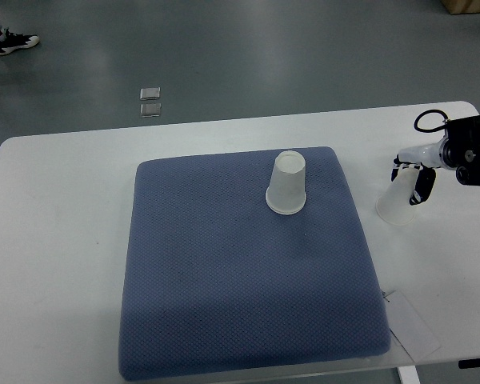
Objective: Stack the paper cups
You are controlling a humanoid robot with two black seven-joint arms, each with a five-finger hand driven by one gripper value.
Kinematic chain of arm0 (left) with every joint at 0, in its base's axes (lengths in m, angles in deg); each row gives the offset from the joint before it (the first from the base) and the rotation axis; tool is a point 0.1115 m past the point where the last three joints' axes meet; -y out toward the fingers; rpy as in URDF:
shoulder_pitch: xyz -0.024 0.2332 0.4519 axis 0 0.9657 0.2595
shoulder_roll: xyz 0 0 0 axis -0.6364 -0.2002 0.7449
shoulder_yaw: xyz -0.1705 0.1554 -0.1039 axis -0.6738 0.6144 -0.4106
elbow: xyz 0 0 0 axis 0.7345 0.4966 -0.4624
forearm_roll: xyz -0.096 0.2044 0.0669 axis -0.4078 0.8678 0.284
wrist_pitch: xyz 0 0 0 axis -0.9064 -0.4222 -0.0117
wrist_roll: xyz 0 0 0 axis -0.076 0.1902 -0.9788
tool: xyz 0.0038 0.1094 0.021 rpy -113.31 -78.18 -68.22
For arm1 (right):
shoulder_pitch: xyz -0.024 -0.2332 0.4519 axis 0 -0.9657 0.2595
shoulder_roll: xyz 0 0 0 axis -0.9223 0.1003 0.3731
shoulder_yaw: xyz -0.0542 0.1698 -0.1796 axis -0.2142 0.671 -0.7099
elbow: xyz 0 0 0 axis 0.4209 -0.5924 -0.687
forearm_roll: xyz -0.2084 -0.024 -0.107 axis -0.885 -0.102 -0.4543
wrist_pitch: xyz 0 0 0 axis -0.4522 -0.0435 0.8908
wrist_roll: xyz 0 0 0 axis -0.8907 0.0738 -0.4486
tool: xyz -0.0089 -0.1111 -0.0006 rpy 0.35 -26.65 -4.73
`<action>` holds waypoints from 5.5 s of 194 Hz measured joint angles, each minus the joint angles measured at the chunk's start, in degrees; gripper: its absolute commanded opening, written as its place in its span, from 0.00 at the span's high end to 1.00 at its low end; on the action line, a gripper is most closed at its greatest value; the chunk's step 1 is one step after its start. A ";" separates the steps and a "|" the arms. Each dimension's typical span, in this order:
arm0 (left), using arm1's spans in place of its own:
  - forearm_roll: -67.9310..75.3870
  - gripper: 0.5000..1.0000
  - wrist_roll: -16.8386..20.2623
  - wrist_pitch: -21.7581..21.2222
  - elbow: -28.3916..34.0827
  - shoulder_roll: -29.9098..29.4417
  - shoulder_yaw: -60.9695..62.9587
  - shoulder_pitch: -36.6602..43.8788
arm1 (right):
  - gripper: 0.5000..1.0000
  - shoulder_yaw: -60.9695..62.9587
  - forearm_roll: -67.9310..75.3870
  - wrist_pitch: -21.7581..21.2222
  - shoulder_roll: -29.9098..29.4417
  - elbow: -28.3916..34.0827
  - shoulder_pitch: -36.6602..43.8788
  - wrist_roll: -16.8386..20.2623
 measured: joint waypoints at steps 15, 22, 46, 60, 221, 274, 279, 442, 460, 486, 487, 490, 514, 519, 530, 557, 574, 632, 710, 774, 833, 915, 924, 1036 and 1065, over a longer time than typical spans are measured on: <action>0.00 0.00 0.00 0.00 -0.01 0.00 0.00 0.00 | 0.75 0.00 -0.04 -0.04 0.00 0.00 0.00 0.00; 0.00 0.00 0.00 0.00 -0.01 0.00 0.00 0.00 | 0.75 0.00 -0.05 -0.06 0.00 0.00 0.03 0.00; 0.00 0.00 0.00 0.00 -0.05 0.00 0.00 -0.01 | 0.75 0.00 -0.07 -0.15 0.08 0.00 0.21 0.05; 0.00 0.00 0.00 0.01 -0.05 0.00 0.04 -0.01 | 0.75 0.00 -0.07 -0.35 0.24 0.00 0.47 0.05; 0.10 0.00 0.00 0.10 -0.15 0.00 0.18 -0.01 | 0.73 -0.09 -4.63 -34.09 14.57 10.32 48.88 0.00; 0.10 0.00 0.00 0.10 -0.17 0.00 0.24 -0.01 | 0.72 -0.09 -4.65 -34.12 14.24 11.56 52.16 0.00; 0.10 0.00 0.00 0.10 -0.17 0.00 0.25 -0.01 | 0.73 -0.09 -4.65 -34.12 14.06 11.63 52.18 0.00; -0.02 0.00 0.00 0.07 -0.05 0.00 -0.16 -0.01 | 0.72 5.28 13.21 -28.34 -13.63 8.44 46.39 0.10; -0.02 0.00 0.00 0.06 -0.05 0.00 -0.18 -0.01 | 0.72 5.28 14.31 -26.58 -16.13 7.43 44.67 0.10; -0.04 0.00 0.00 0.06 -0.05 0.00 -0.18 0.02 | 0.72 5.25 14.59 -24.49 -18.07 6.15 41.97 0.10; -0.04 0.00 0.00 0.06 -0.05 0.00 -0.18 0.02 | 0.72 5.24 14.59 -24.42 -18.12 6.11 41.87 0.10; -0.05 0.00 0.00 0.06 -0.05 0.00 -0.18 0.03 | 0.72 5.19 14.60 -24.21 -18.23 5.99 41.56 0.10; -0.09 0.00 0.00 0.04 -0.05 0.00 -0.18 0.07 | 0.72 4.71 14.56 -22.64 -18.66 5.57 39.67 0.10; -0.09 0.00 0.00 0.04 -0.05 0.00 -0.18 0.06 | 0.72 4.63 14.55 -22.44 -18.68 5.55 39.36 0.10; -0.09 0.00 0.00 0.04 -0.05 0.00 -0.17 0.06 | 0.72 4.54 14.51 -22.15 -18.70 5.49 38.70 0.10; -0.07 0.00 0.00 0.05 -0.09 0.00 -0.10 0.07 | 0.72 4.32 14.37 -21.83 -18.64 5.43 37.04 0.10; -0.03 0.00 0.00 0.05 -0.09 0.00 -0.09 0.07 | 0.72 3.75 14.28 -21.17 -18.57 5.39 35.91 0.10; 0.00 0.00 0.00 0.06 -0.05 0.00 -0.18 0.07 | 0.72 2.23 14.11 -19.21 -18.35 5.38 33.41 0.10; -0.11 0.00 0.00 0.03 -0.05 0.00 -0.18 0.22 | 0.71 2.19 14.03 -17.70 -18.28 5.37 31.23 0.10; -0.11 0.00 0.00 0.00 -0.05 0.00 -0.18 0.25 | 0.66 1.26 13.99 -16.42 -18.06 5.33 29.95 0.10; -0.10 0.00 0.00 0.00 0.03 0.00 -0.22 0.34 | 0.50 0.55 14.07 -15.74 -17.87 5.33 29.38 0.10; -0.09 0.00 0.00 0.00 0.04 0.00 -0.24 0.34 | 0.36 0.62 14.39 -15.73 -17.81 5.33 29.35 0.10; -0.09 0.00 0.00 0.00 0.04 0.00 -0.21 0.34 | 0.36 0.66 14.42 -15.73 -17.78 5.33 29.35 0.10; -0.09 0.00 0.00 0.01 -0.05 0.00 -0.09 0.34 | 0.35 2.15 18.93 -13.18 -13.69 4.54 27.91 -0.13; -0.09 0.00 0.00 0.01 -0.06 0.00 -0.09 0.34 | 0.35 10.01 27.59 -7.57 -8.25 2.15 20.48 -0.55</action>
